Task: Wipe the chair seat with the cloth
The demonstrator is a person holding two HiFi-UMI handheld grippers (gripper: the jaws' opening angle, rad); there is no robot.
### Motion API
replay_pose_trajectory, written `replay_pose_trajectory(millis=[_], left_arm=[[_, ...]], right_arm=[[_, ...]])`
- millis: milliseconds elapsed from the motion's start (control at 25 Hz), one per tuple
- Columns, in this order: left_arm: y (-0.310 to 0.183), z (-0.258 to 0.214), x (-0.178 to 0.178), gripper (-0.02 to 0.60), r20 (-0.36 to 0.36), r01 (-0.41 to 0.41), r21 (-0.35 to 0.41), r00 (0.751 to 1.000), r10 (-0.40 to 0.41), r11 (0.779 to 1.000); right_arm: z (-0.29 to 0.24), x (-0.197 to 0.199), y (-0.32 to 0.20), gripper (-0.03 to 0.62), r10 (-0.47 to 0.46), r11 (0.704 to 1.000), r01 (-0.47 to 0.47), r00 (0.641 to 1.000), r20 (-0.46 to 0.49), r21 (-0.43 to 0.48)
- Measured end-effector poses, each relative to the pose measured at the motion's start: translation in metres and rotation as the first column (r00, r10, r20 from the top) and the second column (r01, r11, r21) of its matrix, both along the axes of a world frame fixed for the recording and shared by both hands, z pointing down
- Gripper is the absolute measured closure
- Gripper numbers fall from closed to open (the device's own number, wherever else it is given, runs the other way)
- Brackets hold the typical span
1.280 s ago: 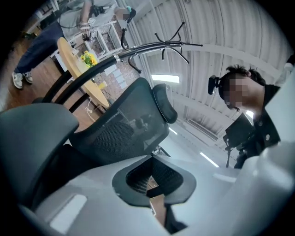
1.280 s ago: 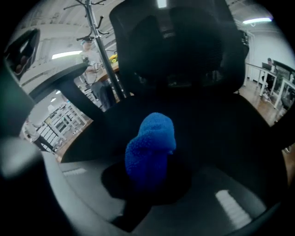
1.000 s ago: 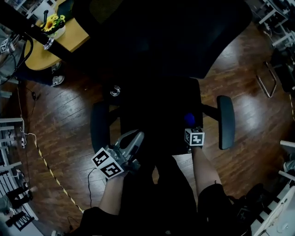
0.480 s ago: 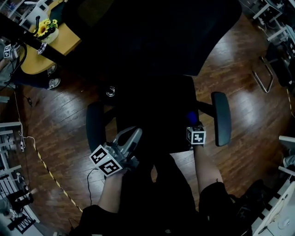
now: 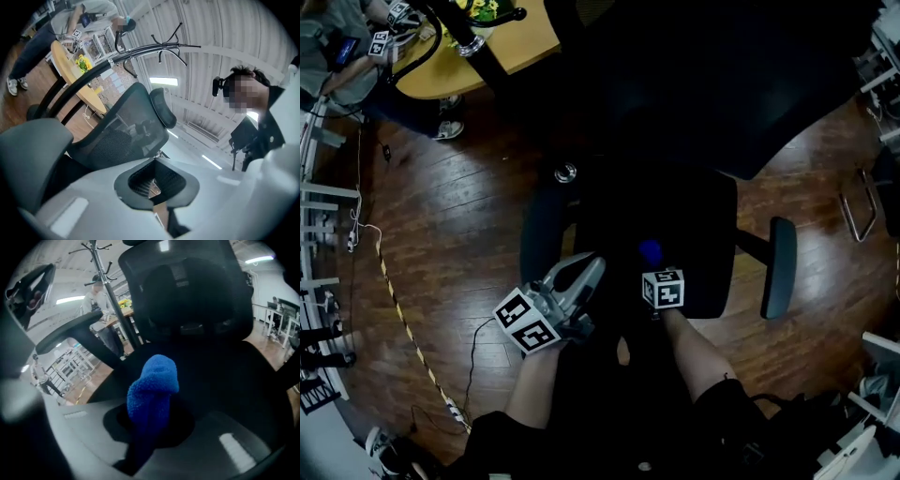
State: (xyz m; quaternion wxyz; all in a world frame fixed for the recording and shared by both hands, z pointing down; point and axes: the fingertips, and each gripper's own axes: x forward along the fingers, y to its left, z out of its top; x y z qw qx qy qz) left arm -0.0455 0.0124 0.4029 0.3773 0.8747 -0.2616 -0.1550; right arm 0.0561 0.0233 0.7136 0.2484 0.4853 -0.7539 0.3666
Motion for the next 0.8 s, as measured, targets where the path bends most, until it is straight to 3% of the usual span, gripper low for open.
replay_pose_trajectory(millis=[240,400,560,800], left_arm=[[0.004,-0.005,-0.032,0.58,0.012,0.085,0.006,0.996,-0.085,0.996],[0.01,-0.003,-0.051,0.58,0.015,0.116,0.001,0.993,-0.116,0.993],[0.013,0.001,-0.05,0.58,0.012,0.109,-0.005,0.994,-0.108,0.994],[0.003,0.0,-0.018,0.58,0.006,0.022,0.002,1.0,-0.022,1.0]], right_arm=[[0.007,-0.13,0.036,0.557,-0.21,0.975,0.218,0.969,0.127,-0.052],[0.012,-0.161,0.05,0.557,-0.268,0.959,0.277,0.954,0.138,-0.053],[0.017,-0.143,0.056,0.557,-0.232,0.969,0.241,0.963,0.135,-0.053],[0.037,-0.036,0.059,0.557,-0.033,0.995,0.039,0.997,0.064,-0.095]])
